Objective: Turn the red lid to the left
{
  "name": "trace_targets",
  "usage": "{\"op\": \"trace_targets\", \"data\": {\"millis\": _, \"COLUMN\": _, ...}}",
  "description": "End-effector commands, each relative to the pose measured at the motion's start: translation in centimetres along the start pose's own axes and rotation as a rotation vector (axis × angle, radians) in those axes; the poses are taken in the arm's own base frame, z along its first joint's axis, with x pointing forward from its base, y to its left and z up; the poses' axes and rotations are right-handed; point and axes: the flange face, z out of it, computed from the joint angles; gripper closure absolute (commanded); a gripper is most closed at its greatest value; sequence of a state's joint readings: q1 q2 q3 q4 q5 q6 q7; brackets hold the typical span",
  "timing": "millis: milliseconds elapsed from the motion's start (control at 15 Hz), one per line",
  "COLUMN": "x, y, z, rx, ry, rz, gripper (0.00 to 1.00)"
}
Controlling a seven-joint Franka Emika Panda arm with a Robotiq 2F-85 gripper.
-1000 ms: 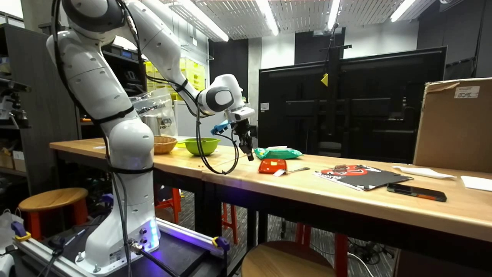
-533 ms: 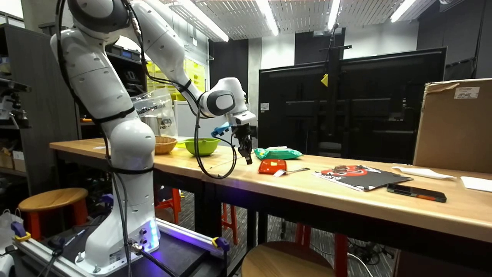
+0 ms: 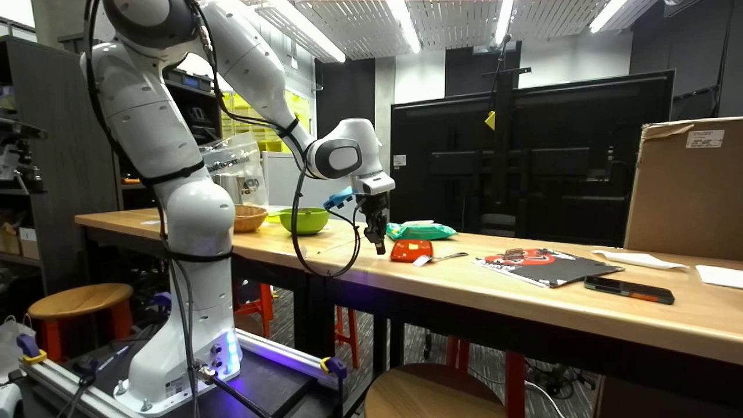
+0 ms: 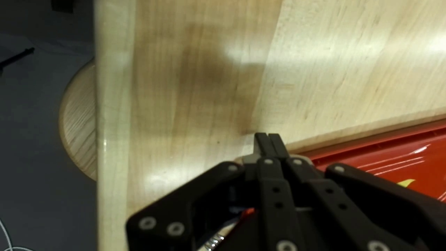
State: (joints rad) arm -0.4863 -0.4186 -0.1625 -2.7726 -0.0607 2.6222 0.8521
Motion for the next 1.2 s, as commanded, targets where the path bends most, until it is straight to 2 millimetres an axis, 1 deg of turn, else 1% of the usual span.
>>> {"op": "trace_targets", "data": {"millis": 0, "x": 1.2, "y": 1.2, "z": 0.0, "rx": 0.018, "ry": -0.024, "rz": 0.014, "gripper": 1.0}}
{"op": "trace_targets", "data": {"millis": 400, "x": 2.1, "y": 2.0, "z": 0.3, "rx": 0.032, "ry": -0.05, "rz": 0.032, "gripper": 1.0}}
{"op": "trace_targets", "data": {"millis": 667, "x": 2.6, "y": 1.6, "z": 0.5, "rx": 0.038, "ry": -0.057, "rz": 0.041, "gripper": 1.0}}
{"op": "trace_targets", "data": {"millis": 1133, "x": 3.8, "y": 0.0, "z": 1.0, "rx": 0.039, "ry": -0.057, "rz": 0.045, "gripper": 1.0}}
